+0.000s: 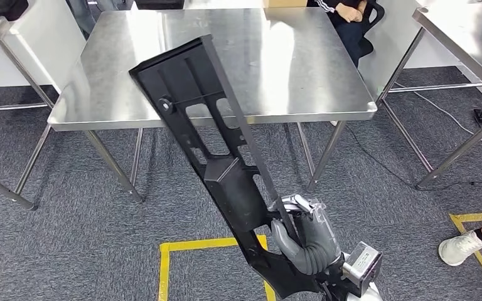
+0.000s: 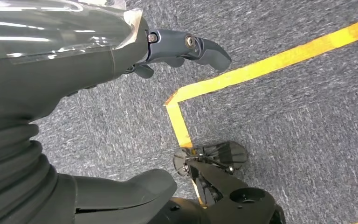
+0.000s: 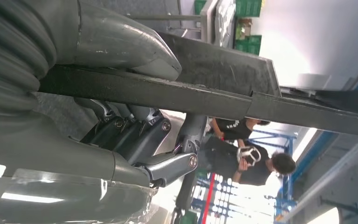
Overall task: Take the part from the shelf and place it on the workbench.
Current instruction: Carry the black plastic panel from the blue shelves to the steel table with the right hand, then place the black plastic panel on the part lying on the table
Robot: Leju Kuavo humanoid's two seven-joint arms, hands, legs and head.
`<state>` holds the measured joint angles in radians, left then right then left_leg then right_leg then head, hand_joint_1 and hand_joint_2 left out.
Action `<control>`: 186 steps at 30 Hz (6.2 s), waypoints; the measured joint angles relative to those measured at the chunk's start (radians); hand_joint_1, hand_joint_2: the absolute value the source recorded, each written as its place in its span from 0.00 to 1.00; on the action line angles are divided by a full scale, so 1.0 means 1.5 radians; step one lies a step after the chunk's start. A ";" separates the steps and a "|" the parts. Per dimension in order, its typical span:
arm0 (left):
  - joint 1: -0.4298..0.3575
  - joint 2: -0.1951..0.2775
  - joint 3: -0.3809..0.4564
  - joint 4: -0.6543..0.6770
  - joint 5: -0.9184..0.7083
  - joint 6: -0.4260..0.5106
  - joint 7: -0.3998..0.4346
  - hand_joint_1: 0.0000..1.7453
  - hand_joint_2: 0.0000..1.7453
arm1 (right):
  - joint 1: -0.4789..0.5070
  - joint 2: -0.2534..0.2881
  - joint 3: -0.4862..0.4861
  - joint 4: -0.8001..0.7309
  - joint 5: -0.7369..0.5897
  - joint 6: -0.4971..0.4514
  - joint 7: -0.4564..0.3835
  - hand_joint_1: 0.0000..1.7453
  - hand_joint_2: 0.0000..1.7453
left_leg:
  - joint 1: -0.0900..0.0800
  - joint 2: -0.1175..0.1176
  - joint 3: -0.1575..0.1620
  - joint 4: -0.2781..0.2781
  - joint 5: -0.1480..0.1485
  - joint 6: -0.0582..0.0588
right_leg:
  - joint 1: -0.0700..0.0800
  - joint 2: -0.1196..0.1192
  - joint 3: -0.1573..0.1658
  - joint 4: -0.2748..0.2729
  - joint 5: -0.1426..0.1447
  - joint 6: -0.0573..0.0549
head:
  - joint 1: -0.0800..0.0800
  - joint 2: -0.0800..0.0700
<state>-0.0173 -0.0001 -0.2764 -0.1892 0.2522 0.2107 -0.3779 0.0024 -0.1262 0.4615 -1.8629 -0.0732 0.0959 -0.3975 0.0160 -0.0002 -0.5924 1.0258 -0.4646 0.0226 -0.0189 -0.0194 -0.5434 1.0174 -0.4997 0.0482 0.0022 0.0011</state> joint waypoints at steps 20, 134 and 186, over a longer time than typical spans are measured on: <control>0.001 0.001 0.000 0.000 0.001 -0.011 -0.002 0.00 1.00 | -0.001 -0.002 0.003 -0.002 -0.001 0.000 0.003 1.00 1.00 | 0.000 -0.008 -0.068 0.166 -0.090 -0.021 | -0.001 0.010 -0.007 -0.011 0.020 -0.036 | -0.001 0.000; -0.024 -0.017 -0.062 -0.010 -0.019 0.017 0.073 0.00 0.00 | -0.633 0.218 0.566 0.925 0.926 -0.019 0.406 0.00 0.00 | -0.009 -0.009 -0.027 0.002 0.022 0.003 | 0.017 0.011 0.004 -0.015 0.003 -0.030 | 0.000 0.000; -0.008 -0.020 -0.082 -0.012 0.015 0.065 0.065 0.00 0.00 | -0.551 0.111 0.307 0.453 0.974 -0.204 0.417 0.00 0.00 | -0.008 -0.006 -0.022 -0.005 0.018 0.005 | 0.019 0.013 0.013 -0.024 0.002 -0.027 | 0.000 0.000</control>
<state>-0.0292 -0.0304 -0.3994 -0.2075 0.2745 0.3089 -0.2801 -0.8235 0.0400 0.9227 -1.1836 1.3871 -0.2099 0.2281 0.0044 -0.0090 -0.6258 1.0176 -0.4371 0.0296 0.0095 -0.0001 -0.5240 0.9813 -0.4961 0.0081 0.0022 0.0011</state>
